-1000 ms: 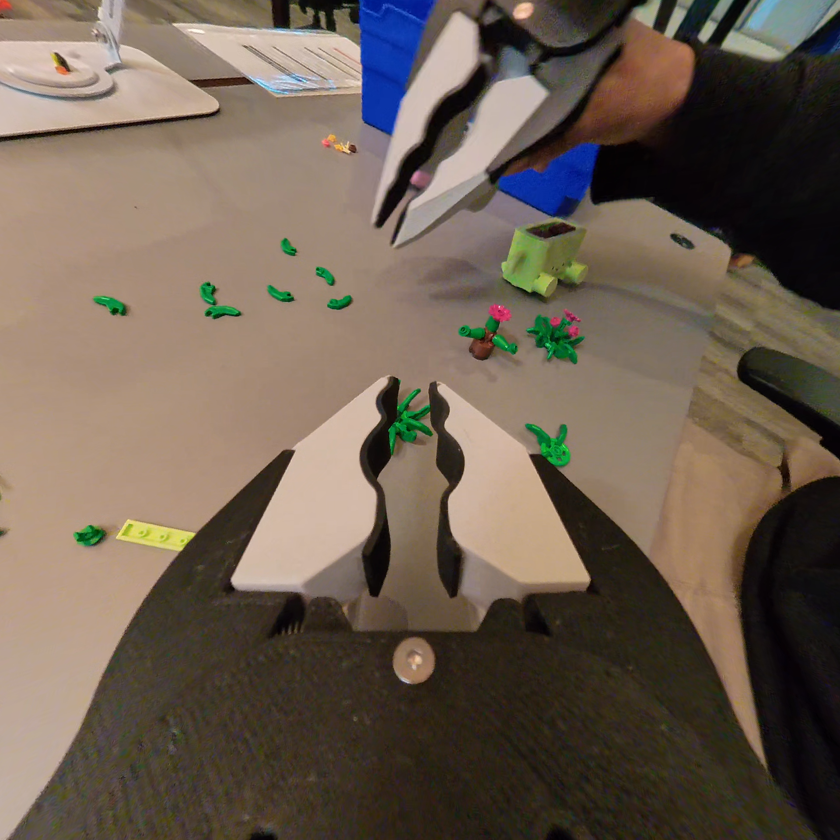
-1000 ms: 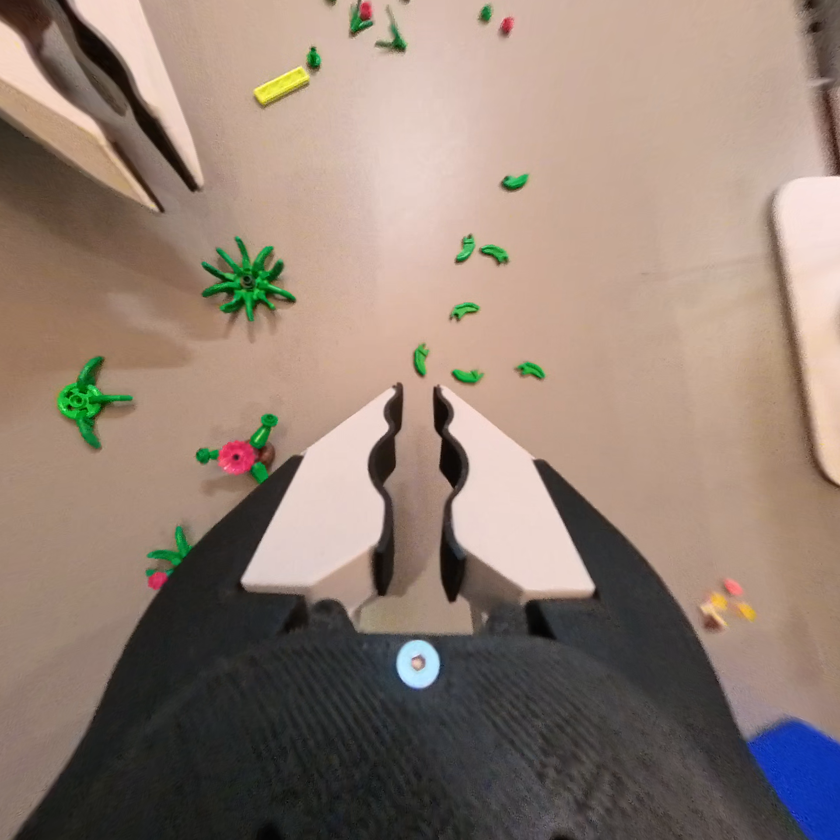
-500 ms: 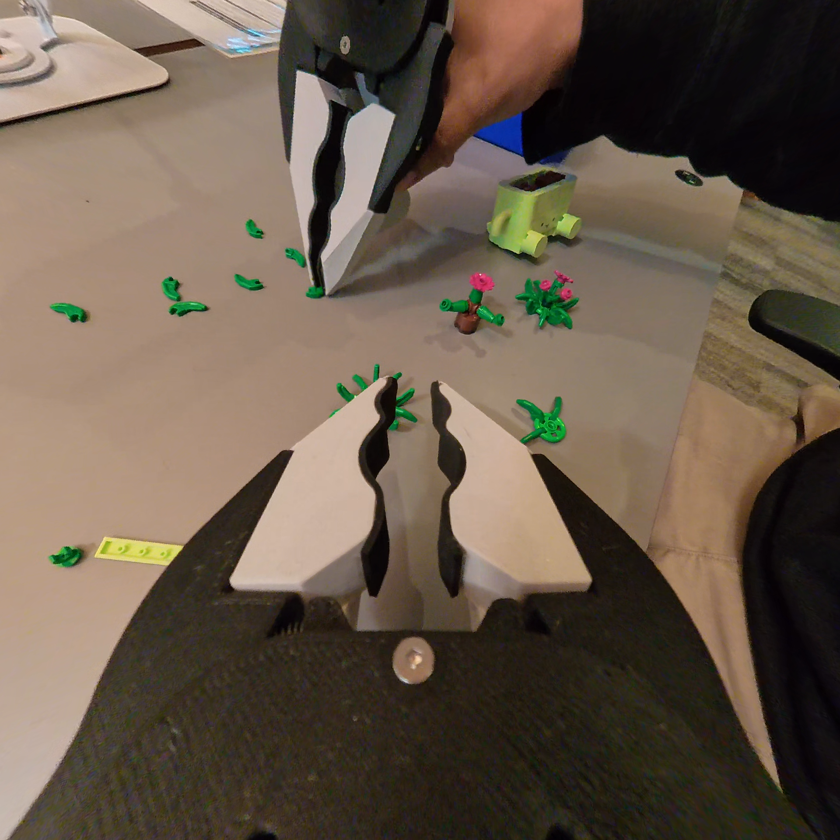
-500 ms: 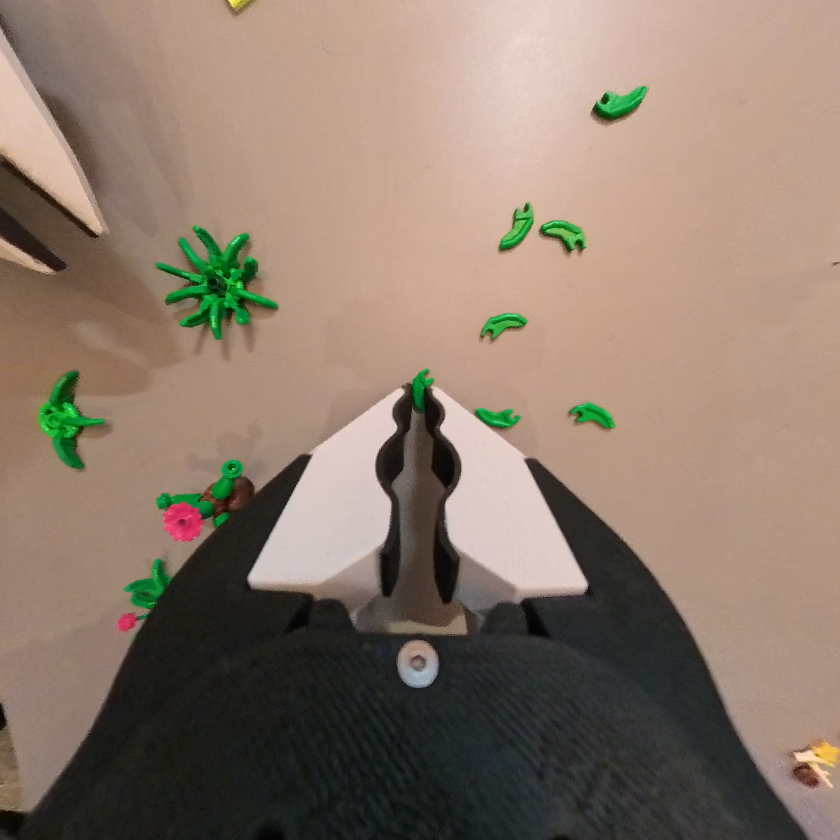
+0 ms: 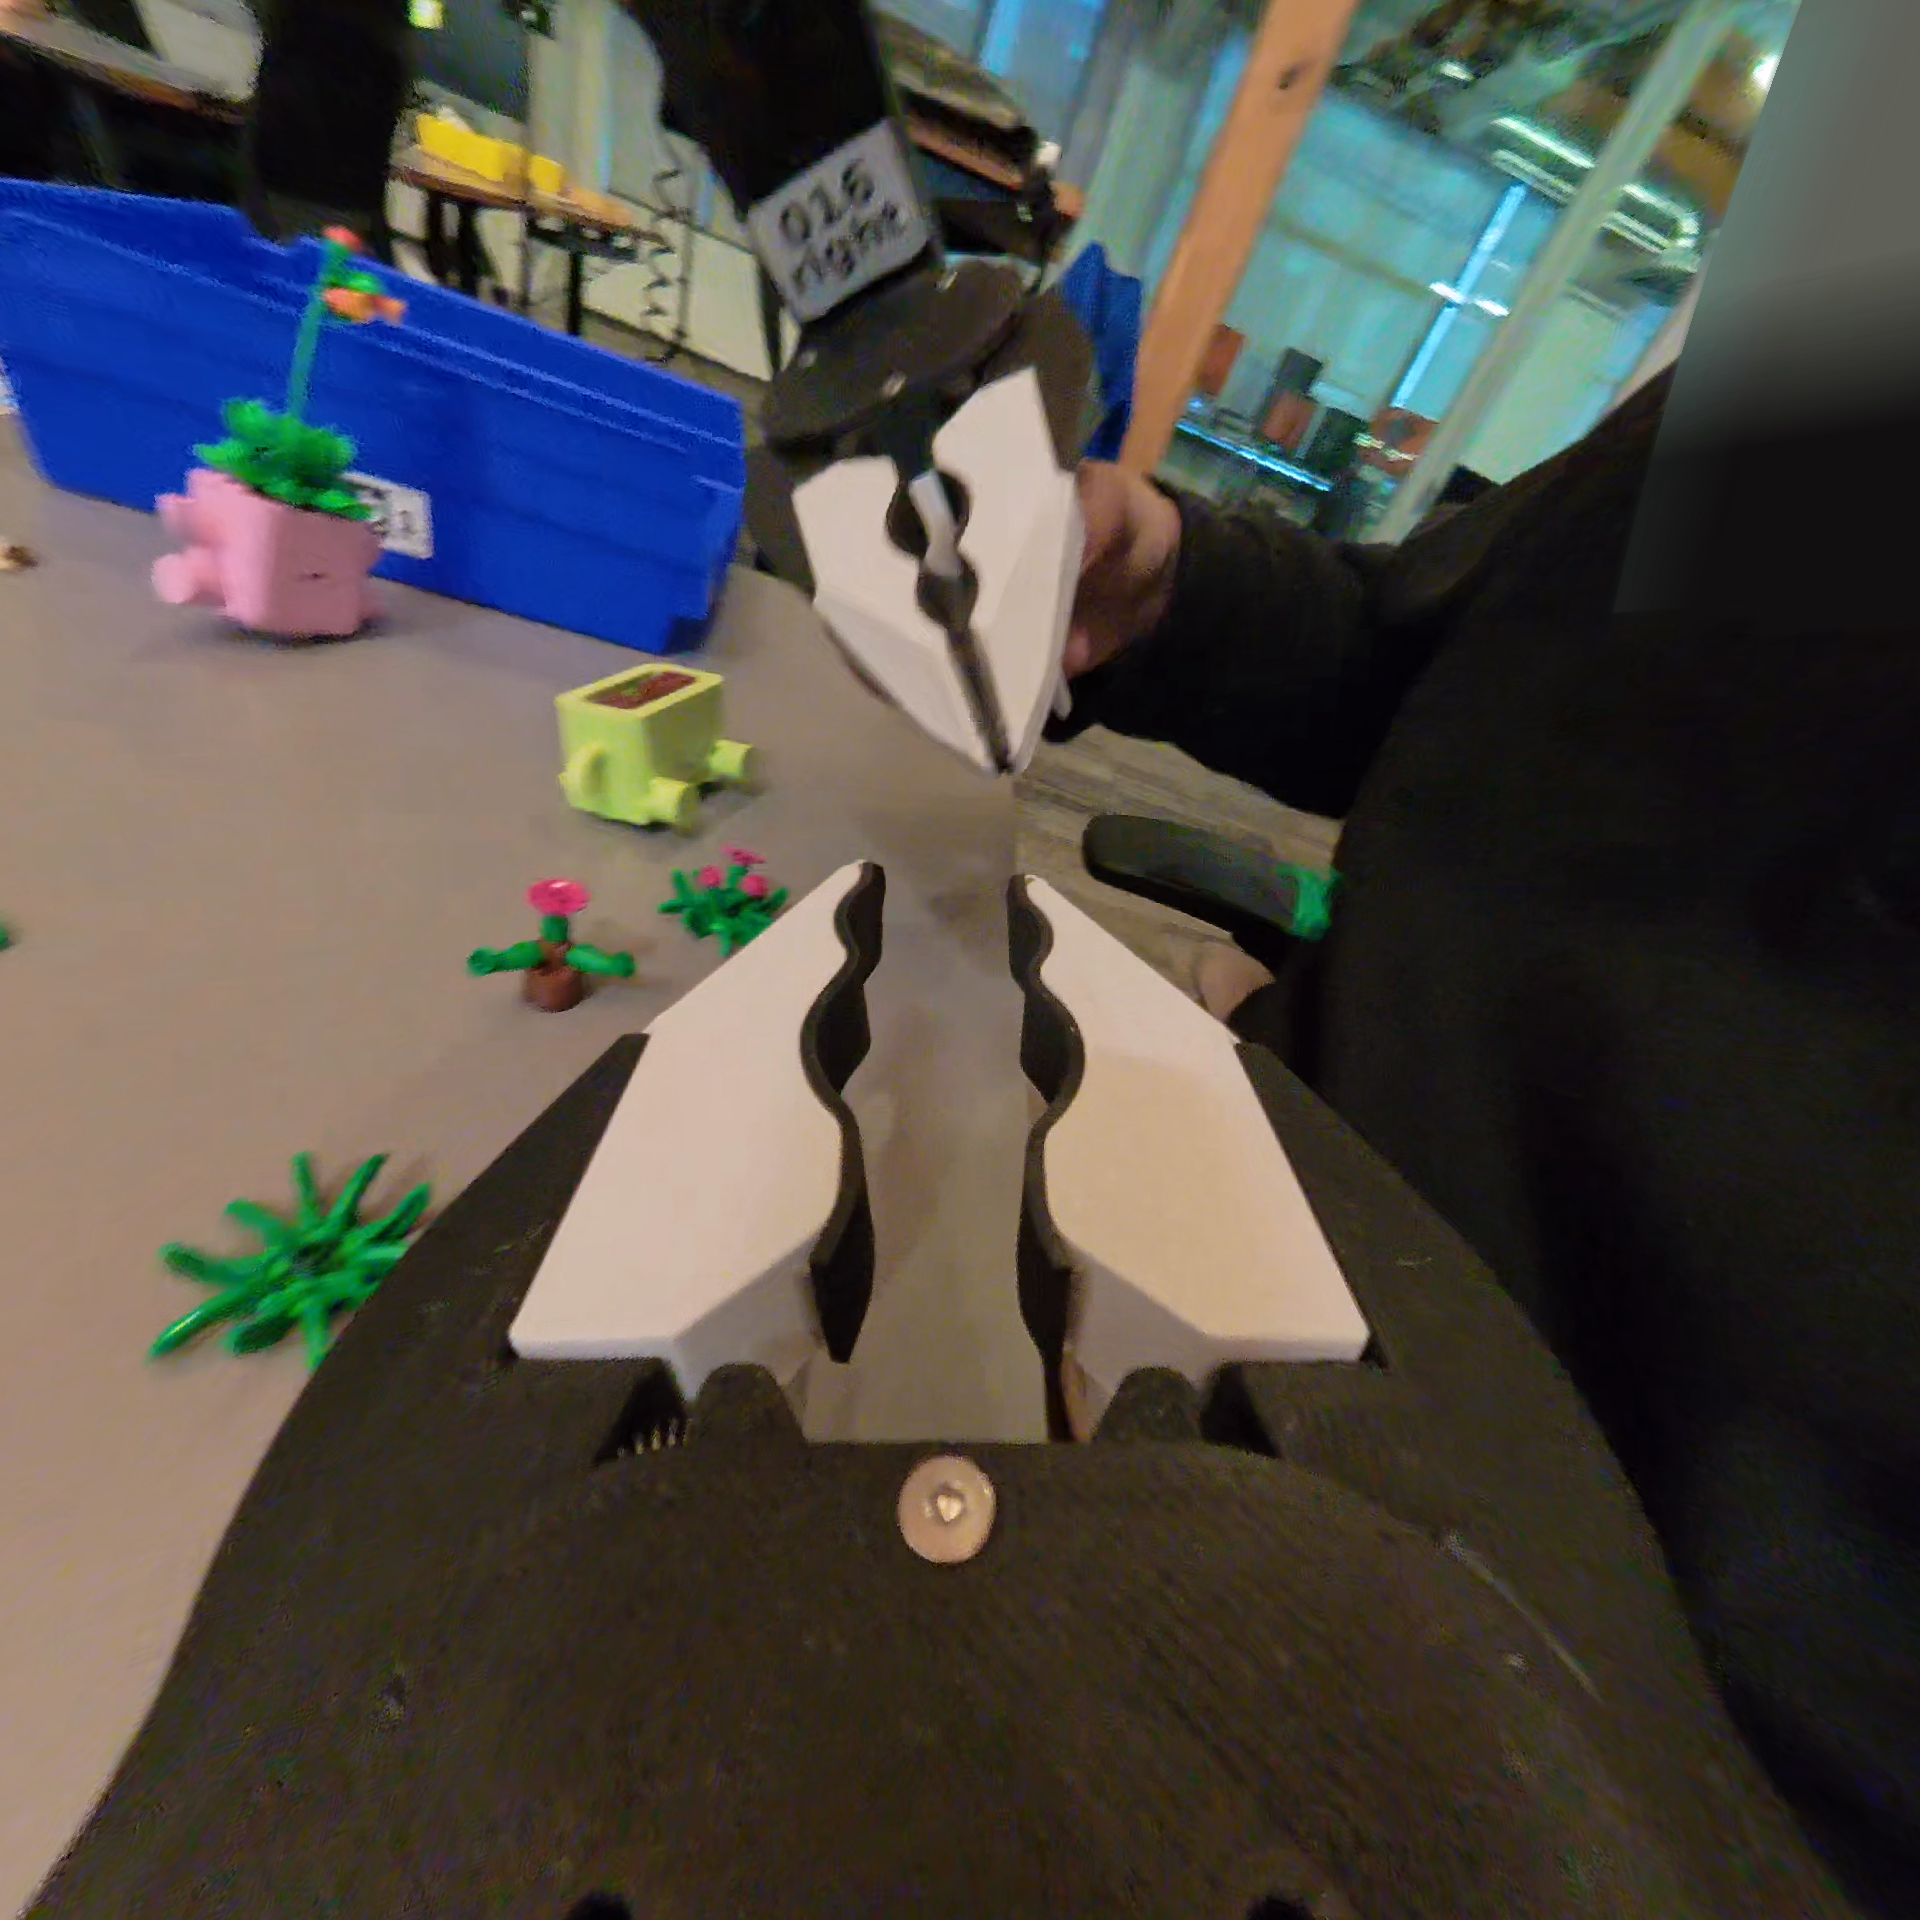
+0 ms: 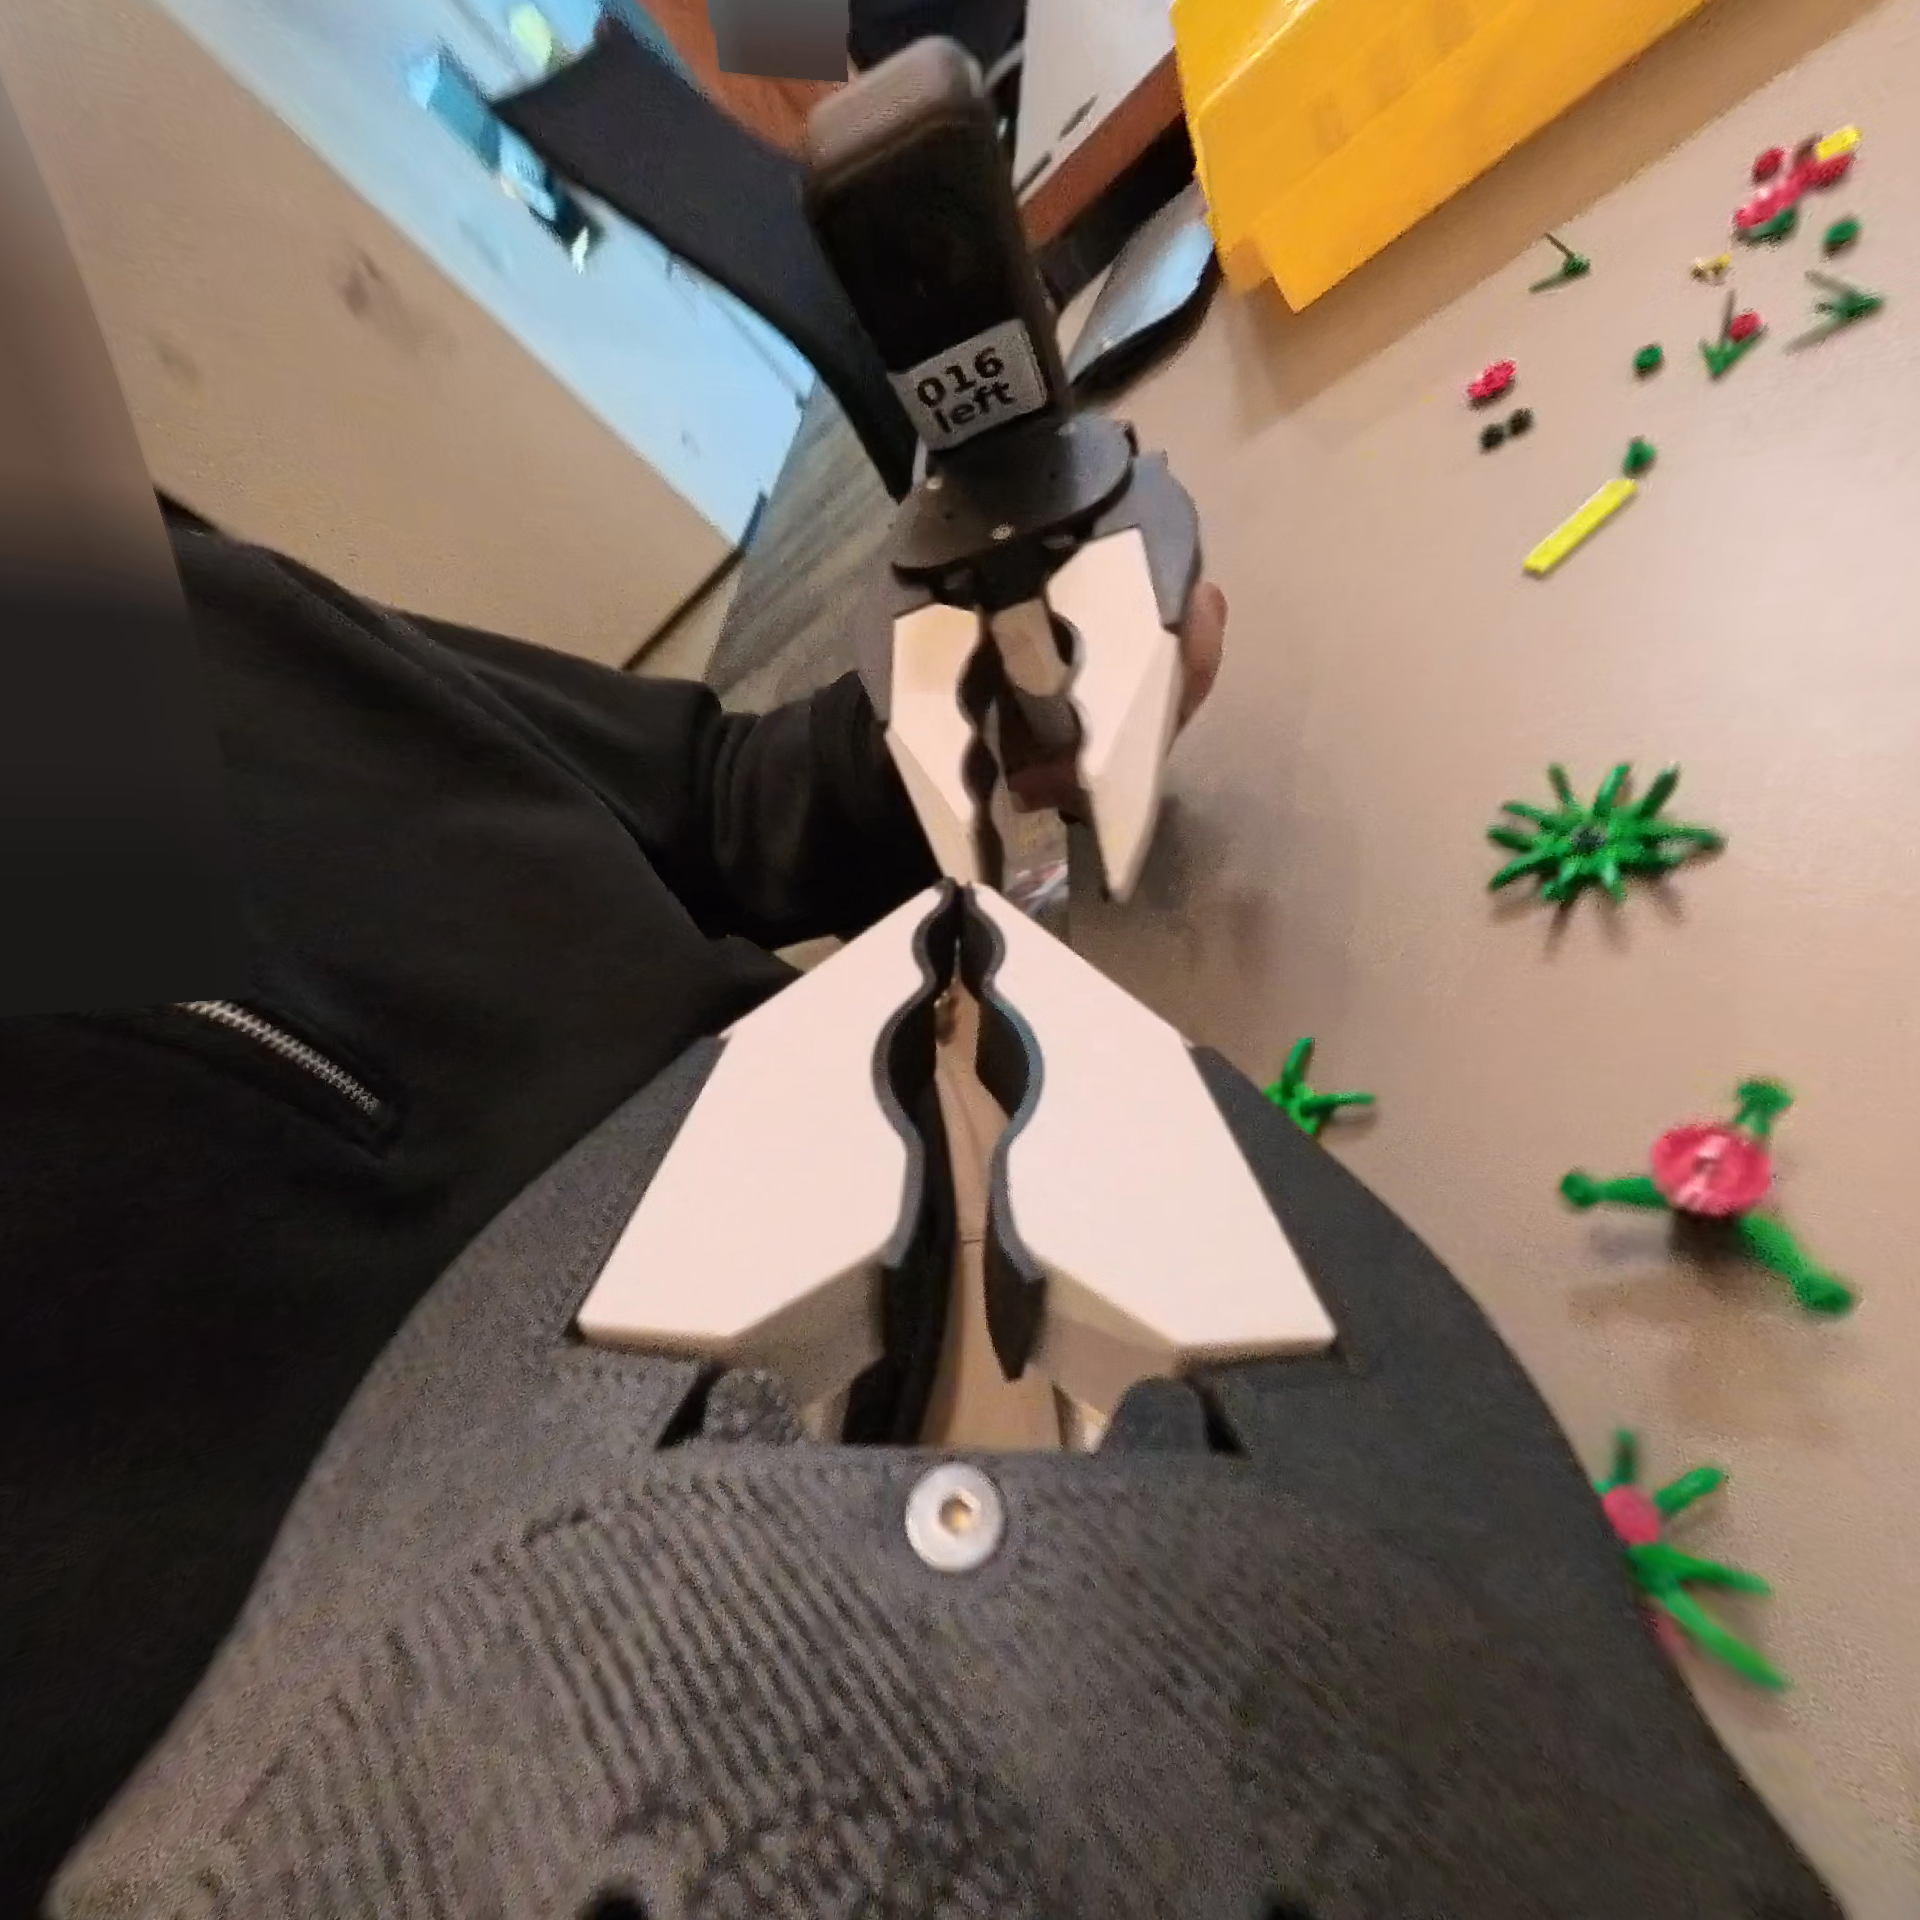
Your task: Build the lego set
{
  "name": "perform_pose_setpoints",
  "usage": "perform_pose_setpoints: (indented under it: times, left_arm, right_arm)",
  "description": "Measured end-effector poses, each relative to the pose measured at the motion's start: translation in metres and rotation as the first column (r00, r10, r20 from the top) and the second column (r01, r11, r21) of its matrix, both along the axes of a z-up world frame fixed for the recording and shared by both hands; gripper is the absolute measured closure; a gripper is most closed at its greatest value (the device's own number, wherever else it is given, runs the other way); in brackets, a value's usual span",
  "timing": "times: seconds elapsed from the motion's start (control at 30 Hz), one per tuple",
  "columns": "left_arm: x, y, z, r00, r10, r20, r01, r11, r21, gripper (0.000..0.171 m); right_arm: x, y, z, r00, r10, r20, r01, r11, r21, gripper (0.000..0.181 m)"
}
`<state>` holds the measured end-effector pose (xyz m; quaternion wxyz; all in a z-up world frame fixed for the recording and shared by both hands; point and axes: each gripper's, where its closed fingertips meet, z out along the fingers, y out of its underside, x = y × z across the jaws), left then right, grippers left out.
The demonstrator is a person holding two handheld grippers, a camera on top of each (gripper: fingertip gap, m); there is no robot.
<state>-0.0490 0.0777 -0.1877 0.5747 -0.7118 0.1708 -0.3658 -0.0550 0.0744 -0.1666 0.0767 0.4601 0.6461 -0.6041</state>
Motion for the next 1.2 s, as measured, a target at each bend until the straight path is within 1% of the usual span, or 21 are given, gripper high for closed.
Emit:
perform_pose_setpoints:
  times: [0.07, 0.1, 0.17, 0.2, 0.3, 0.4, 0.47, 0.57, 0.63, 0.67, 0.7, 0.73, 0.8, 0.83, 0.87, 0.9, 0.93, 1.0, 1.1, 1.2]
  left_arm:
    - [0.012, 0.001, -0.002, 1.0, -0.028, -0.005, 0.028, 1.0, -0.013, 0.15]
    - [0.011, 0.006, -0.009, 1.0, -0.004, -0.026, 0.003, 0.999, -0.045, 0.151]
    - [0.0, 0.018, -0.028, 0.989, 0.093, -0.114, -0.105, 0.989, -0.102, 0.158]
    - [-0.005, 0.02, -0.034, 0.982, 0.11, -0.152, -0.128, 0.985, -0.113, 0.159]
    - [-0.015, 0.019, -0.04, 0.97, 0.146, -0.195, -0.171, 0.978, -0.121, 0.159]
    - [-0.023, 0.022, -0.039, 0.968, 0.181, -0.173, -0.204, 0.971, -0.124, 0.159]
    - [-0.025, 0.022, -0.038, 0.971, 0.185, -0.153, -0.205, 0.97, -0.129, 0.159]
    - [-0.025, 0.022, -0.037, 0.967, 0.195, -0.161, -0.215, 0.97, -0.116, 0.159]
    - [-0.022, 0.023, -0.038, 0.966, 0.19, -0.173, -0.212, 0.971, -0.116, 0.16]
    - [-0.021, 0.023, -0.039, 0.966, 0.186, -0.18, -0.208, 0.971, -0.118, 0.16]
    - [-0.019, 0.023, -0.04, 0.966, 0.182, -0.186, -0.206, 0.971, -0.118, 0.16]
    - [-0.018, 0.023, -0.04, 0.965, 0.178, -0.194, -0.203, 0.972, -0.117, 0.16]
    - [-0.015, 0.023, -0.041, 0.962, 0.174, -0.213, -0.201, 0.973, -0.116, 0.16]
    - [-0.014, 0.023, -0.042, 0.959, 0.173, -0.224, -0.202, 0.973, -0.115, 0.161]
    - [-0.013, 0.023, -0.043, 0.957, 0.173, -0.235, -0.203, 0.973, -0.113, 0.161]
    - [-0.013, 0.023, -0.044, 0.954, 0.172, -0.245, -0.204, 0.972, -0.112, 0.161]
    - [-0.012, 0.023, -0.045, 0.95, 0.175, -0.257, -0.208, 0.972, -0.11, 0.161]
    - [-0.015, 0.024, -0.047, 0.934, 0.193, -0.3, -0.231, 0.968, -0.097, 0.161]
    - [-0.017, 0.025, -0.049, 0.91, 0.214, -0.354, -0.255, 0.964, -0.074, 0.161]
    - [-0.015, 0.026, -0.051, 0.906, 0.207, -0.369, -0.252, 0.964, -0.079, 0.162]
  right_arm:
    - [0.011, 0.005, -0.014, 0.997, -0.079, 0.025, 0.079, 0.997, -0.017, 0.181]
    - [0.013, 0.011, -0.024, 0.99, -0.134, 0.044, 0.134, 0.991, -0.002, 0.181]
    - [0.017, 0.029, -0.044, 0.964, -0.258, 0.064, 0.255, 0.966, 0.044, 0.181]
    - [0.021, 0.035, -0.05, 0.954, -0.294, 0.061, 0.29, 0.955, 0.06, 0.181]
    - [0.037, 0.046, -0.054, 0.931, -0.364, 0.033, 0.36, 0.929, 0.085, 0.181]
    - [0.053, 0.06, -0.053, 0.9, -0.436, -0.016, 0.434, 0.891, 0.134, 0.181]
    - [0.064, 0.063, -0.049, 0.887, -0.459, -0.05, 0.461, 0.876, 0.145, 0.181]
    - [0.08, 0.048, -0.048, 0.893, -0.433, -0.118, 0.449, 0.874, 0.185, 0.181]
    - [0.092, 0.034, -0.067, 0.914, -0.388, -0.121, 0.406, 0.861, 0.305, 0.181]
    - [0.098, 0.03, -0.082, 0.92, -0.381, -0.089, 0.384, 0.837, 0.389, 0.181]
    - [0.104, 0.023, -0.094, 0.925, -0.377, -0.046, 0.358, 0.825, 0.438, 0.181]
    - [0.108, 0.014, -0.102, 0.923, -0.385, -0.003, 0.347, 0.828, 0.441, 0.181]
    - [0.107, 0.001, -0.109, 0.902, -0.431, 0.03, 0.382, 0.827, 0.412, 0.181]
    - [0.106, 0.001, -0.115, 0.89, -0.454, 0.029, 0.397, 0.806, 0.44, 0.181]
    - [0.107, 0.004, -0.126, 0.881, -0.473, 0.022, 0.4, 0.767, 0.501, 0.178]
    - [0.108, 0.009, -0.136, 0.875, -0.483, 0.015, 0.391, 0.725, 0.567, 0.175]
    - [0.11, 0.01, -0.145, 0.877, -0.48, 0.015, 0.371, 0.697, 0.613, 0.174]
    - [0.111, 0.006, -0.155, 0.88, -0.474, 0.02, 0.349, 0.676, 0.649, 0.164]
    - [0.11, 0.005, -0.165, 0.886, -0.463, 0.0, 0.332, 0.634, 0.699, 0.158]
    - [0.114, 0.009, -0.178, 0.902, -0.431, -0.006, 0.268, 0.549, 0.792, 0.156]
